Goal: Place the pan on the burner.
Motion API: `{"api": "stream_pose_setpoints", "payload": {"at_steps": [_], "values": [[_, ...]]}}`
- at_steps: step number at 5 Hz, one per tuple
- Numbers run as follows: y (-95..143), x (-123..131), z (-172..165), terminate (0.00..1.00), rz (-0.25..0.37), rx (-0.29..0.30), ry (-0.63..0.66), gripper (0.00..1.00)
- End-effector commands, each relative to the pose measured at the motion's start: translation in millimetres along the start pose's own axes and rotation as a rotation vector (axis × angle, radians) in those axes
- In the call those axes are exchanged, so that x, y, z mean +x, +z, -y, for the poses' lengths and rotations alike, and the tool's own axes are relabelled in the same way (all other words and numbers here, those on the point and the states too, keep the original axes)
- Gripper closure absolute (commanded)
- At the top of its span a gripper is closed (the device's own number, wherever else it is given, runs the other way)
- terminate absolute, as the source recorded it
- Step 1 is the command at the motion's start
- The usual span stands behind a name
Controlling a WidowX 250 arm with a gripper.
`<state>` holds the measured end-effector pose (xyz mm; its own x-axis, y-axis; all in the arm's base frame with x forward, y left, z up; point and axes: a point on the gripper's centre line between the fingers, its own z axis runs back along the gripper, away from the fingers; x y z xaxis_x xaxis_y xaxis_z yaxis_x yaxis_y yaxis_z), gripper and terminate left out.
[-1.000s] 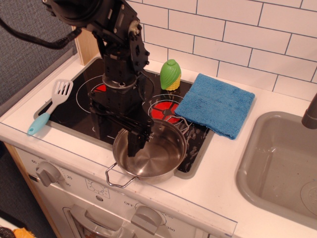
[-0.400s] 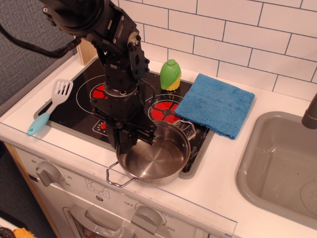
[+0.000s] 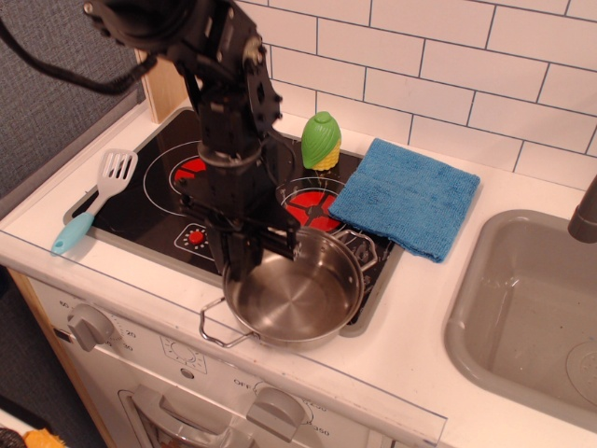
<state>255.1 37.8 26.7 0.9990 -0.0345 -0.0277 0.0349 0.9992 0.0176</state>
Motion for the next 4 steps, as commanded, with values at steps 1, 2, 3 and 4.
{"api": "stream_pose_setpoints", "payload": {"at_steps": [1,2,3,4], "values": [[56,22,-68,0.00,0.034,-0.006,0.190,1.00],[59,31,-100,0.00,0.037,0.004,0.273,1.00],[55,48,-122,0.00,0.006,0.034,0.326,1.00],[50,61,-135,0.00,-0.003,0.050,0.357,1.00]]}}
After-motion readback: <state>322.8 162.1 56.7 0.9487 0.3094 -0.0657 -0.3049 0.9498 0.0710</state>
